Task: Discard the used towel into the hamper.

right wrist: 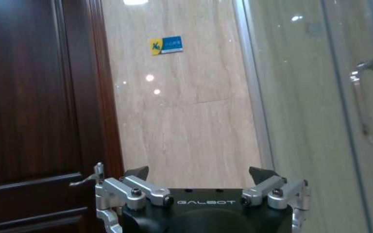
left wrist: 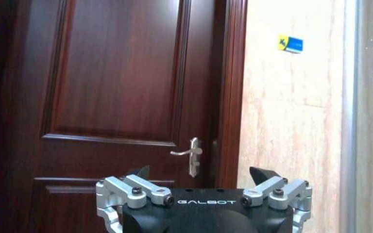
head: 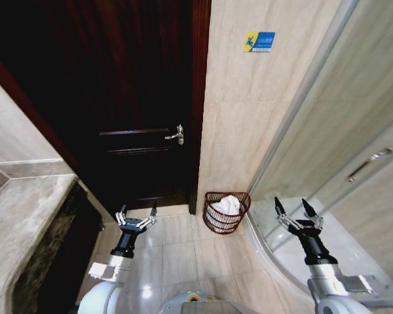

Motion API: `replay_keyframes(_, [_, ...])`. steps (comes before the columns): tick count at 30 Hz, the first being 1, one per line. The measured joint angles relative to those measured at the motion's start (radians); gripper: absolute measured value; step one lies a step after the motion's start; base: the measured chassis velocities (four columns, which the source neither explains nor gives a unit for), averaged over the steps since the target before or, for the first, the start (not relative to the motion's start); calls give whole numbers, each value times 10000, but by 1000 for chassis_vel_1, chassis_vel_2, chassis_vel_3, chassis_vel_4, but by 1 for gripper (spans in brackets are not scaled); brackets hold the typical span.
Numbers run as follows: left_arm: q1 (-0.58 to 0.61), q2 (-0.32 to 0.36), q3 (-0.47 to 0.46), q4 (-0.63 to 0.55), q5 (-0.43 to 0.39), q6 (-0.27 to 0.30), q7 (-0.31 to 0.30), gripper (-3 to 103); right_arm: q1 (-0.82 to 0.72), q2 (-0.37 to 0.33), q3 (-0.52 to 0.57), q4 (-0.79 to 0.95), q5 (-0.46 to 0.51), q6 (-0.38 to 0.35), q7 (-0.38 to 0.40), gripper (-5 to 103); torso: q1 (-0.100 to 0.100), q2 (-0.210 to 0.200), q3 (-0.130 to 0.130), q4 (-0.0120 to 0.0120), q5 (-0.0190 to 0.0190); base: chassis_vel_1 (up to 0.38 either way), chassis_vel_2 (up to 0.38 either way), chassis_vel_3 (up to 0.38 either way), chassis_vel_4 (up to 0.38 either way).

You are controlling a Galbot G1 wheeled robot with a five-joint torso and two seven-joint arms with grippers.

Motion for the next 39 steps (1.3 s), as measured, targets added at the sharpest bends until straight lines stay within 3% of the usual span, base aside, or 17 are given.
replay_keyframes(8, [4, -1, 1, -1, 0, 0, 2, 100, 1, 0, 0, -6, -5, 0, 5, 100, -9, 5, -3, 3, 2, 147, -166, -153, 175])
replay_keyframes(39, [1, 1, 1, 0, 0, 0, 0, 100, 3, -2, -2, -6, -6, 1, 4, 100, 2, 0, 0, 1, -1, -36, -13, -23, -46])
